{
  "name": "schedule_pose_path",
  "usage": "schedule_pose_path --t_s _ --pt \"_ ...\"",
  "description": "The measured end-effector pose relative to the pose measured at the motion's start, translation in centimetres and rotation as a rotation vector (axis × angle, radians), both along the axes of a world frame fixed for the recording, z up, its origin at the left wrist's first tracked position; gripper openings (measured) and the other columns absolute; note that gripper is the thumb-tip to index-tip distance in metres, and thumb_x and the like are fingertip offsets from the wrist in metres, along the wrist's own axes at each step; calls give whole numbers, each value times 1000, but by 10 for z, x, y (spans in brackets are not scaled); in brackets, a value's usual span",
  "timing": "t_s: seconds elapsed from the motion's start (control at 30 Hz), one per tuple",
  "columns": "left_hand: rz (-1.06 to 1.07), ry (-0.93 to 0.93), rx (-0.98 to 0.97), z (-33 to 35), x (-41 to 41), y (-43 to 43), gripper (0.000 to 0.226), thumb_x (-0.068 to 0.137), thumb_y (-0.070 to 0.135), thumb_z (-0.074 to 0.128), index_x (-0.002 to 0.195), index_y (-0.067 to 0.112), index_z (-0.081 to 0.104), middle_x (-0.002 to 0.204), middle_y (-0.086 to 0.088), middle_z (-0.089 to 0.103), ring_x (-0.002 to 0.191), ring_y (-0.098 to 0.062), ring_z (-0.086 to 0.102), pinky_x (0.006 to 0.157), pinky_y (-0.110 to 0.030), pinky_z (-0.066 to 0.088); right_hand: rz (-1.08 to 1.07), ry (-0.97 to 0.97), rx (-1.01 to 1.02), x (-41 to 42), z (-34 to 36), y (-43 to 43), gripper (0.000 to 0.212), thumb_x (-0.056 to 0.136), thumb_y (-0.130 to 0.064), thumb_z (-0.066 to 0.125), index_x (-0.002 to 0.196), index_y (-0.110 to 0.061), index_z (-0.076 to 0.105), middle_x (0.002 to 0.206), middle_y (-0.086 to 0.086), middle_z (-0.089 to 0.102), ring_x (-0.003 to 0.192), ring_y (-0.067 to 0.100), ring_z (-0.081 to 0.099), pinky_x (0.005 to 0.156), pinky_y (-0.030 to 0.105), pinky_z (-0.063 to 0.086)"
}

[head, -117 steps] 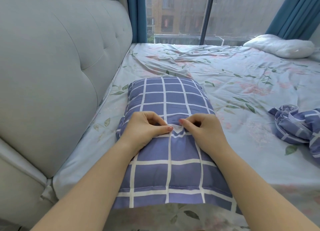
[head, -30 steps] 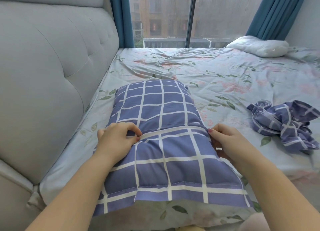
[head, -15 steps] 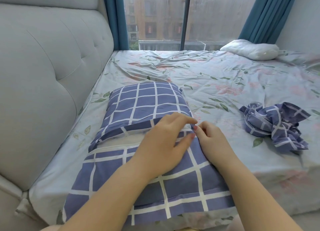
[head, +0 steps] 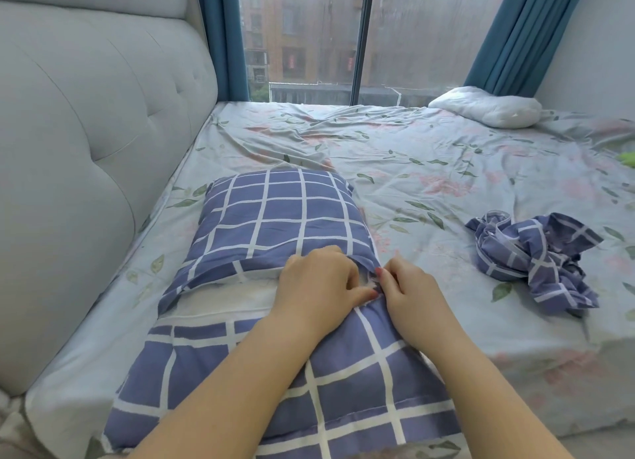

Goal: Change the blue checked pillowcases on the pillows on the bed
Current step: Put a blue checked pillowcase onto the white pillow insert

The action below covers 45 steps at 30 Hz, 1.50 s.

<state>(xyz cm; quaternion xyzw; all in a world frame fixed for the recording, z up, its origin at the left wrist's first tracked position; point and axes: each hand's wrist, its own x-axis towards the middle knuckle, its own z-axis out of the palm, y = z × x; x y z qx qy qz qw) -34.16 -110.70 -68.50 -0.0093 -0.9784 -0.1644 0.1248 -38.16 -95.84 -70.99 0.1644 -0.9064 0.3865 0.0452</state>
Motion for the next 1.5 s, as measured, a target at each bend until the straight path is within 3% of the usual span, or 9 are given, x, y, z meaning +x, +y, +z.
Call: schedule_pose_path --t_s 0.13,0.27,0.4,0.67,0.93,1.1,1.23,1.37,1.5 --pt "-141 140 98 -11 -1 4 25 83 49 70 88 27 60 95 10 54 93 -14 55 84 -34 40 29 59 76 1 5 6 28 101 -24 47 75 -13 48 69 1 59 68 22 54 63 35 39" --pt "-176 122 260 -16 -6 -1 20 83 39 72 98 27 66 96 12 63 95 -10 58 86 -40 48 71 173 79 3 6 5 28 100 -23 48 73 -22 42 66 -4 54 65 23 52 62 39 41" --pt "-155 175 249 -16 -6 -1 13 85 36 69 96 30 67 92 13 65 88 -6 60 80 -38 51 101 202 72 2 5 -1 25 100 -23 47 76 -19 43 70 -2 55 66 23 53 63 40 43" --pt "-114 40 407 -17 -20 -15 25 72 49 59 78 28 71 76 15 70 76 -3 63 75 -38 53 131 123 -120 -2 3 -12 30 99 -16 52 70 -18 45 63 -5 54 62 7 51 57 15 37" --pt "-51 77 517 -26 -23 -12 15 82 34 72 74 22 76 72 10 71 76 -6 62 76 -35 50 67 -124 -240 -6 4 -10 36 101 -26 48 66 -19 47 58 -13 51 59 5 44 60 25 35" --pt "-55 84 491 -27 -22 -10 11 86 24 69 80 23 77 77 10 71 79 -10 62 78 -35 50 33 -318 -253 -2 2 -4 14 93 -28 62 85 -16 59 77 -1 61 70 12 53 66 25 41" --pt "-13 105 519 -27 -22 -11 10 84 28 69 76 27 74 76 12 70 80 -11 63 78 -38 51 80 -210 -216 -3 2 -3 10 90 -23 66 82 -19 63 78 -3 66 75 12 61 69 24 46" --pt "26 104 514 -24 -17 -11 11 80 36 64 75 31 72 77 14 69 83 -14 63 78 -39 52 109 -154 -207 -2 6 -6 16 91 -18 66 75 -16 62 68 -6 62 63 3 54 64 20 42" --pt "80 103 508 -20 -13 -10 15 77 39 59 76 32 72 80 15 70 85 -14 63 76 -38 53 83 -163 -214 1 8 -12 19 92 -14 62 74 -12 57 67 -2 57 64 10 49 61 22 38"
